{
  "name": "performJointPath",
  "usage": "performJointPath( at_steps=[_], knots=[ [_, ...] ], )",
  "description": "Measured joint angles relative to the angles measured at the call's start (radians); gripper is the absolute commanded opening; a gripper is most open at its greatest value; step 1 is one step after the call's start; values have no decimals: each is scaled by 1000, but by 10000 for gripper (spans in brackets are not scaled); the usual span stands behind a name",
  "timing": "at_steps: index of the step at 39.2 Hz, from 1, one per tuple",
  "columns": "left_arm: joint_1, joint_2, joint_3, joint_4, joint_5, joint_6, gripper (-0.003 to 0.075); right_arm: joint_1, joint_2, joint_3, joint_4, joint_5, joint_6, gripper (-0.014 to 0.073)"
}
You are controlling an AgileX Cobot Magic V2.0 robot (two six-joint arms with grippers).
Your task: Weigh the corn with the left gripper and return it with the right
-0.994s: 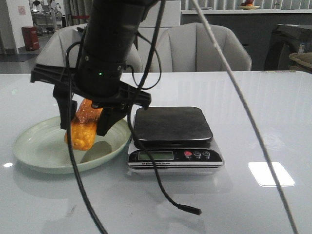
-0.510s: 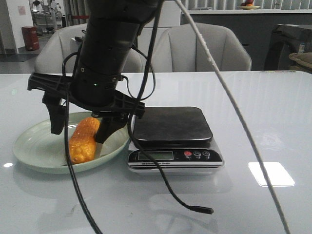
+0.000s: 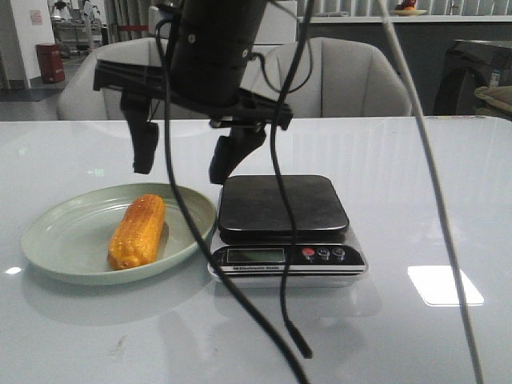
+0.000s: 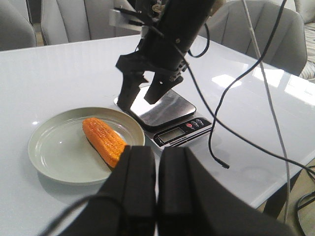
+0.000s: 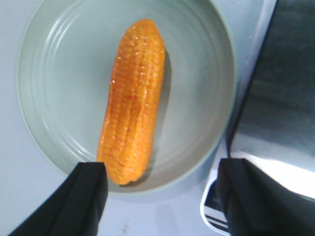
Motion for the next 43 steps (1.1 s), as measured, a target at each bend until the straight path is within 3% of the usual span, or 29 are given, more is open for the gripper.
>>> performJointPath(
  at_steps=[11,21,27,43],
  knots=[
    [0,0,0,0,0,0,114,-149,-124,0,0,213,-286,561],
    [0,0,0,0,0,0,114,-297,-258,84,0,243,-428,561],
    [0,0,0,0,0,0,114,-333,-390,231,0,162,-470,561],
    [0,0,0,0,0,0,114,-336,-877,764,1,-226,-514,561]
  ],
)
